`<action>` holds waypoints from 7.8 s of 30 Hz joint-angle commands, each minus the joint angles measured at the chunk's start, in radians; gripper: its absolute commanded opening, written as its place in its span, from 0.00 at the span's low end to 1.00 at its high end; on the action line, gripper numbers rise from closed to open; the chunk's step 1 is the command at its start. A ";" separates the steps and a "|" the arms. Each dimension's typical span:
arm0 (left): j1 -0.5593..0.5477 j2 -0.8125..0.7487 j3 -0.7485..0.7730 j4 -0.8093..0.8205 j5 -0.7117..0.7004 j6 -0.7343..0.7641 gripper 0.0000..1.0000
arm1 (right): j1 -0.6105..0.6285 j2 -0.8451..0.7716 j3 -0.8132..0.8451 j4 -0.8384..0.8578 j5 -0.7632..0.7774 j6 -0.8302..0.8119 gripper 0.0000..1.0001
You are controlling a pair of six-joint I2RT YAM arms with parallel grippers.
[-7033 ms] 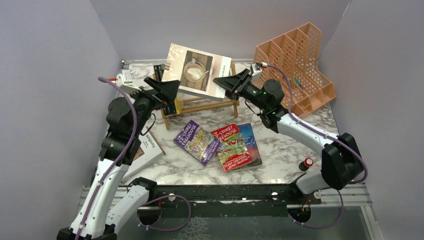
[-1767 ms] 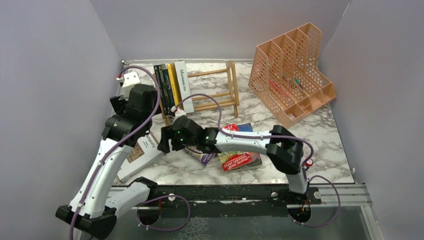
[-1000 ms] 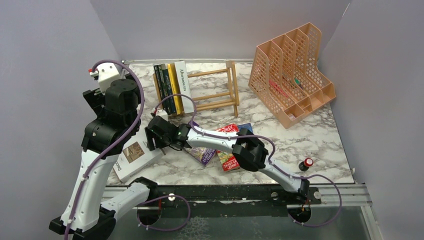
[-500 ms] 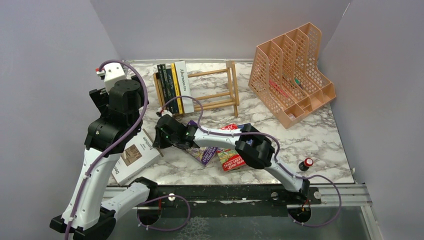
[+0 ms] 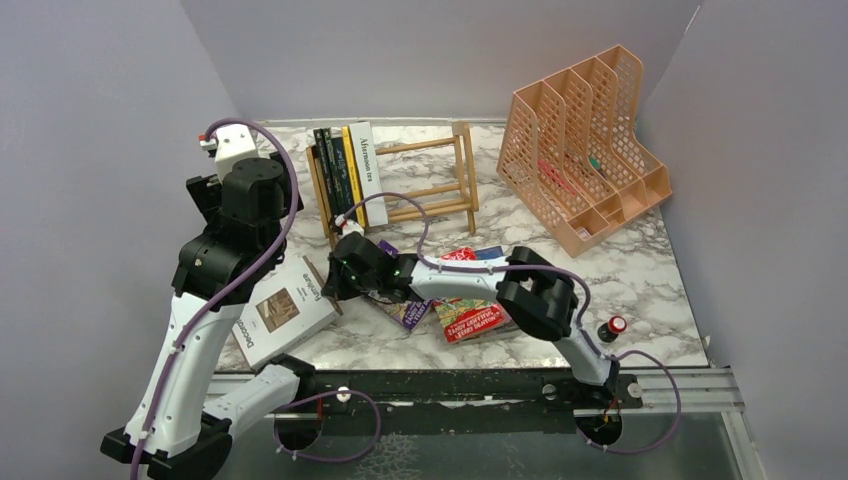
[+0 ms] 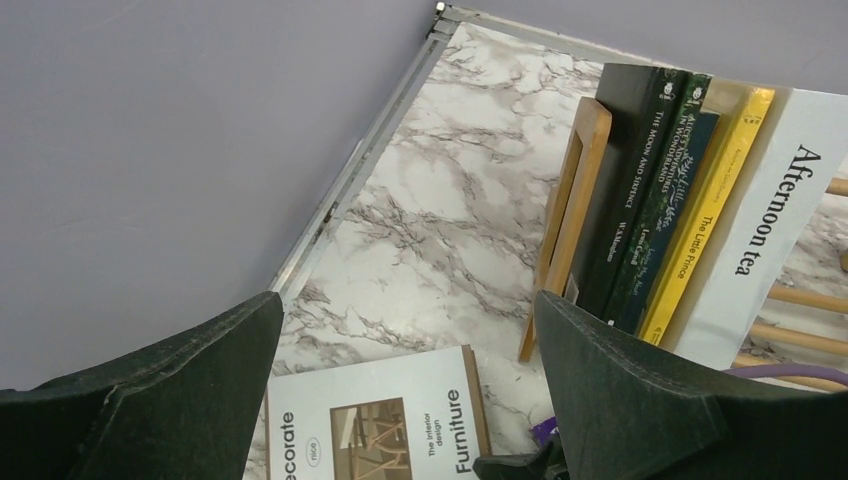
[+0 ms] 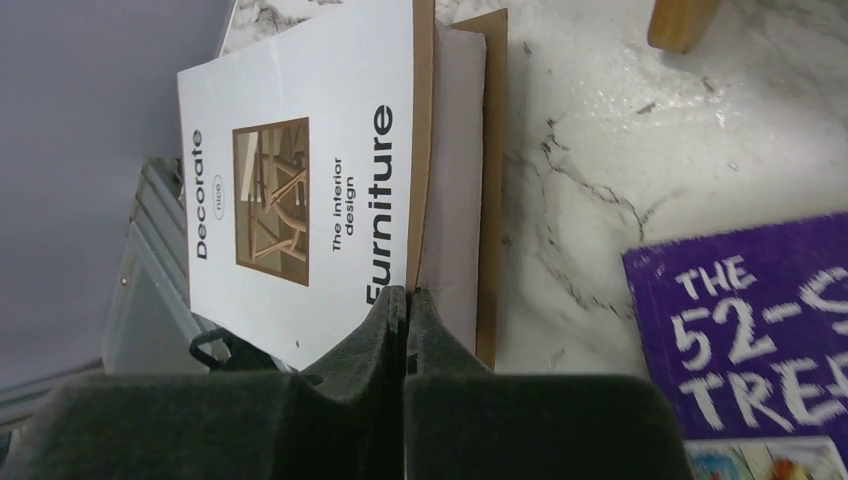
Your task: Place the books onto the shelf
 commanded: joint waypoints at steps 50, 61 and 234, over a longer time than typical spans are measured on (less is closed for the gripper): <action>0.005 -0.227 -1.071 0.617 0.874 -0.594 0.71 | -0.323 -0.831 -0.890 -0.149 0.138 0.201 0.72; 0.005 -0.161 -1.122 0.659 0.881 -0.574 0.48 | -0.418 -0.713 -0.843 -0.020 -0.204 0.046 0.83; 0.005 -0.245 -0.733 1.408 1.025 -0.682 0.99 | -0.497 -0.978 -0.862 1.045 -0.098 0.368 0.29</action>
